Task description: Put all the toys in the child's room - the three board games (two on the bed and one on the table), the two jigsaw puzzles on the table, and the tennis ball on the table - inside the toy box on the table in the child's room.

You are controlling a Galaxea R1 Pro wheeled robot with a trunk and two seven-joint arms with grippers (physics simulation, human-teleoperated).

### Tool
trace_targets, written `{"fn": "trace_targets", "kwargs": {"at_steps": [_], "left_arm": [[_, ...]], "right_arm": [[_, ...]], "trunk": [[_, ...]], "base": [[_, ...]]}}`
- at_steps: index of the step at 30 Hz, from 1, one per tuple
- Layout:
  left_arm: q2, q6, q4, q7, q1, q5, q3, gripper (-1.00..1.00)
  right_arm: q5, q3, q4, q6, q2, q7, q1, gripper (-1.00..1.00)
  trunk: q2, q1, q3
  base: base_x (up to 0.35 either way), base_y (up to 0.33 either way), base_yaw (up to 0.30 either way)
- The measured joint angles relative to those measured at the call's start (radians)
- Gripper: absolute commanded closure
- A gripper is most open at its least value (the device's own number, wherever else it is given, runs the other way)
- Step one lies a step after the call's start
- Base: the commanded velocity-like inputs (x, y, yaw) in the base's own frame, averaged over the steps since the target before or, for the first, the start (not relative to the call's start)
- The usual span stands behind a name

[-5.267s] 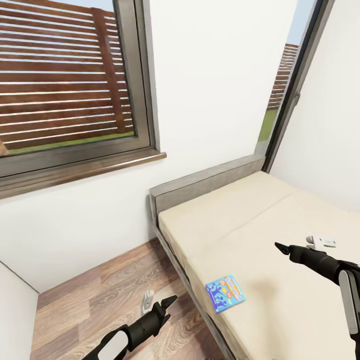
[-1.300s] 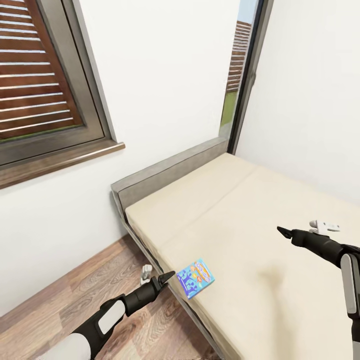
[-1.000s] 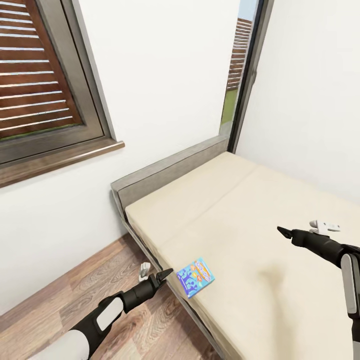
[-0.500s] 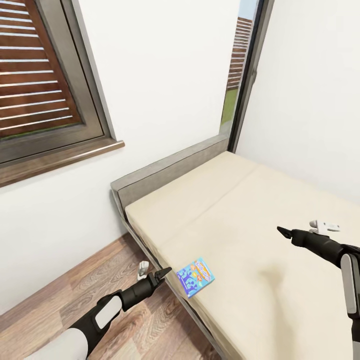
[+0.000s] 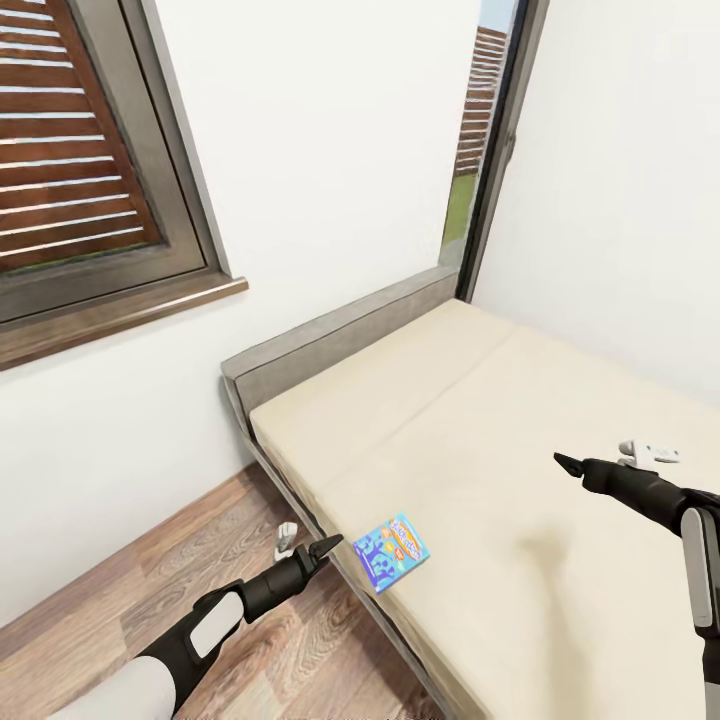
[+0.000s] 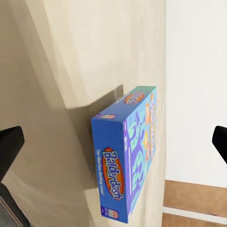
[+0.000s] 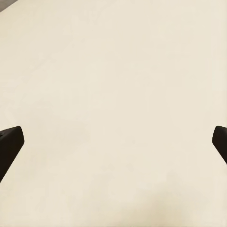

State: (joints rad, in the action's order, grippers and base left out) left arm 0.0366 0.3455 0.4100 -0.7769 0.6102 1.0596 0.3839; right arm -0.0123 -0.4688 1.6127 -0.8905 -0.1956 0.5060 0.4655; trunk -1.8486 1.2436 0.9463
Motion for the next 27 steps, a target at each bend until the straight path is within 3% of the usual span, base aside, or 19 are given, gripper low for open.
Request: {"fn": "trace_targets", "kwargs": {"at_steps": [27], "left_arm": [[-0.001,0.000,-0.001,0.000,0.000,0.000,0.000,-1.00]], "right_arm": [[0.000,-0.001,0.000,0.000,-0.001,0.000,0.000,-1.00]], "trunk": [[0.000,0.000,0.038]], "base": [[0.000,0.000,0.000]]}}
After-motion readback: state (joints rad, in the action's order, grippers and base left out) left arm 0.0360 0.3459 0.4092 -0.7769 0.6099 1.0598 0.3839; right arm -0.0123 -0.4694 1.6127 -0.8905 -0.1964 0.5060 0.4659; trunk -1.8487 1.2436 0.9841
